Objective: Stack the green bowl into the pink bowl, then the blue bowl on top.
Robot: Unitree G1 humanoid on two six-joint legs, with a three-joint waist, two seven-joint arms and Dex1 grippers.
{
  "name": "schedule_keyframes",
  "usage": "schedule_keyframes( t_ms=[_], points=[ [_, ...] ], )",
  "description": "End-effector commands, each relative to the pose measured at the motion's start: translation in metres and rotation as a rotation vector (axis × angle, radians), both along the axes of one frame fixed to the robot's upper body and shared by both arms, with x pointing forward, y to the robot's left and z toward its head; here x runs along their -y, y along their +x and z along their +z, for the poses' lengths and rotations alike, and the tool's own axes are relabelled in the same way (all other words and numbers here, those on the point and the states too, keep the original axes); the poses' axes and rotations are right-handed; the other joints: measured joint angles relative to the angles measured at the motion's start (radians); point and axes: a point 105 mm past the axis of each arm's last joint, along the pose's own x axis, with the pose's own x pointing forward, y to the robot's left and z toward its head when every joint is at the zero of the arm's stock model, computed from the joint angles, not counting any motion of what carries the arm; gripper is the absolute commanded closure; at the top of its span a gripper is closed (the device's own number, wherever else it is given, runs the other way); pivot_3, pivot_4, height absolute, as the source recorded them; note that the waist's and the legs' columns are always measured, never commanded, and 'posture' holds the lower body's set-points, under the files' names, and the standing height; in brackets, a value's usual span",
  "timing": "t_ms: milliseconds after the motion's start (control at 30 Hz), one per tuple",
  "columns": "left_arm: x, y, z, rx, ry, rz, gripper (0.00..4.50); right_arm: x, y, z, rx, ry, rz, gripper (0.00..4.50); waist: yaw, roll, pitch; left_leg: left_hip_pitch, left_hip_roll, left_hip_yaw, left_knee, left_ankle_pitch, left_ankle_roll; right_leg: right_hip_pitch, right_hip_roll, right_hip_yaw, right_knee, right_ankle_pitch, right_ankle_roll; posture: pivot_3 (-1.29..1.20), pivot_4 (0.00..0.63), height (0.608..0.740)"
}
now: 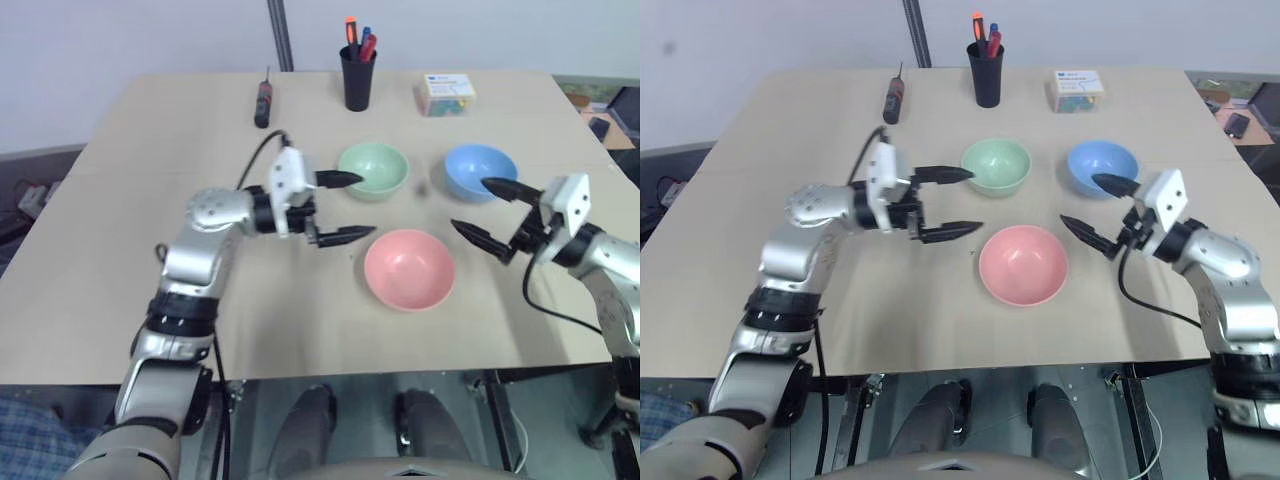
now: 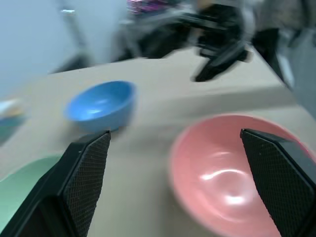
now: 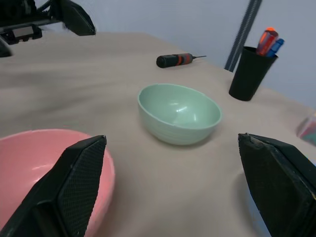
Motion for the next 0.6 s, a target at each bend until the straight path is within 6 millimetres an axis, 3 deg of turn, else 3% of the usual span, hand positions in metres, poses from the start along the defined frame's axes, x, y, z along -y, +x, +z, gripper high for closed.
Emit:
schedule_keyframes(
  t_ms=[33, 200, 367, 600],
  points=[
    [-0.014, -0.008, 0.016, 0.016, -0.093, 0.057, 0.05, -0.012, 0.011, 0.008, 0.026, -0.049, 0.025, 0.0, 0.0, 0.0, 0.0, 0.0, 0.0, 0.0, 0.0, 0.0, 0.0, 0.0, 0.0, 0.0, 0.0, 0.0, 0.0, 0.0, 0.15, 0.74],
    [-0.053, -0.014, 0.0, 0.027, -0.164, 0.25, 0.05, -0.056, 0.031, 0.012, 0.059, -0.188, 0.114, 0.0, -0.01, 0.0, 0.0, -0.001, -0.001, 0.0, 0.0, 0.0, 0.0, -0.001, 0.0, 0.0, 0.0, 0.0, 0.0, 0.0, 0.15, 0.74],
    [-0.084, -0.023, -0.002, 0.057, -0.266, 0.409, 0.05, -0.086, 0.054, 0.01, 0.111, -0.359, 0.117, 0.0, -0.009, 0.0, 0.0, -0.001, 0.0, 0.002, -0.002, 0.0, 0.0, -0.004, 0.0, 0.002, 0.001, 0.0, 0.0, 0.0, 0.15, 0.74],
    [-0.106, -0.028, -0.012, 0.081, -0.257, 0.551, 0.05, -0.122, 0.092, 0.02, 0.141, -0.458, 0.054, 0.0, -0.005, 0.0, 0.0, -0.001, 0.0, 0.003, -0.002, 0.0, 0.0, -0.005, 0.0, 0.003, 0.0, 0.0, -0.001, 0.0, 0.15, 0.74]
  ],
)
